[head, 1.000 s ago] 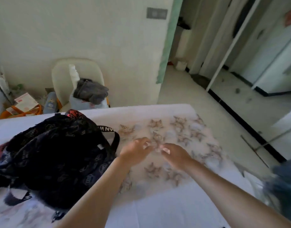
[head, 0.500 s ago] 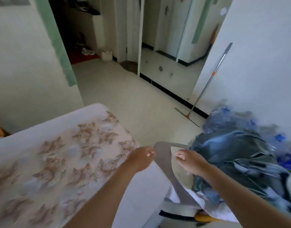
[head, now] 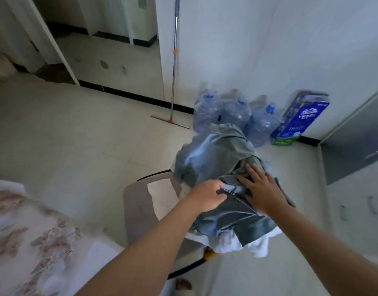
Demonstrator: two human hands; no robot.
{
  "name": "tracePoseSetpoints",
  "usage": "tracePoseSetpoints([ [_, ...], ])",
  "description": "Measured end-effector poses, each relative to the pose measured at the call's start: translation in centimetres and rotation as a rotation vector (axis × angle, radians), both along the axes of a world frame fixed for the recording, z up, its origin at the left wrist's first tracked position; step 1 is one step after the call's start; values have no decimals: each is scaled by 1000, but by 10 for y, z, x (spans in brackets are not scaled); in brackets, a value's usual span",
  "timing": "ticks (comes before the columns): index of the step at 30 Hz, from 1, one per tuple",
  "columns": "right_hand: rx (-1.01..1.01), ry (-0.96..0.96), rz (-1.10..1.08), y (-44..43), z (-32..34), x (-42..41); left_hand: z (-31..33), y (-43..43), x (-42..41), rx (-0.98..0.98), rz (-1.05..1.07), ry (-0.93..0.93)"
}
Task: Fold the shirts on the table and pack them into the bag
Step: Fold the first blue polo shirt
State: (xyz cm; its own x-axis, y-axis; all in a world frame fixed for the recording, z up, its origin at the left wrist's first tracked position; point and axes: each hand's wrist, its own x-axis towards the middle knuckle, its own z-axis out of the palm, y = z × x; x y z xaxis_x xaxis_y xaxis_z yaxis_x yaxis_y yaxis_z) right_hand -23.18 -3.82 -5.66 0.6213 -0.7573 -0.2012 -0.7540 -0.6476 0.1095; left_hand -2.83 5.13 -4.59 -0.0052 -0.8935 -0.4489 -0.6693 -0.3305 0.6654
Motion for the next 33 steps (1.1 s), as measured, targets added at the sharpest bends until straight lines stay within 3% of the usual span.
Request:
tracePoseSetpoints([
  [5,-9,-146,-122,-12,7,0,-19,-27,-44,-111,-29,-77],
  [9,131,-551,-169,-22,19,0,-19,-45,-38,-331,-26,-247],
  [11,136,-683,-109,-20,34,5,-7,-51,-26,-454,29,-202],
  [13,118,-668,-46,-17,47,11,10,-52,-10,-460,41,-145],
  [17,54,-105,-168,-27,62,15,40,-48,41,-516,131,-304],
  [18,68,-68,-255,-30,67,19,46,-46,55,-521,165,-327],
  [20,136,-242,-407,-32,78,34,56,-41,80,-495,201,-371],
  [23,124,-551,-433,-31,96,77,64,-30,109,-399,221,-417],
  [26,387,-869,-381,-15,117,127,70,-11,134,-297,276,-415],
  [29,711,-819,-257,4,121,161,88,16,162,-308,459,-328],
  [33,721,-704,-160,31,114,203,118,66,198,-391,719,-187],
])
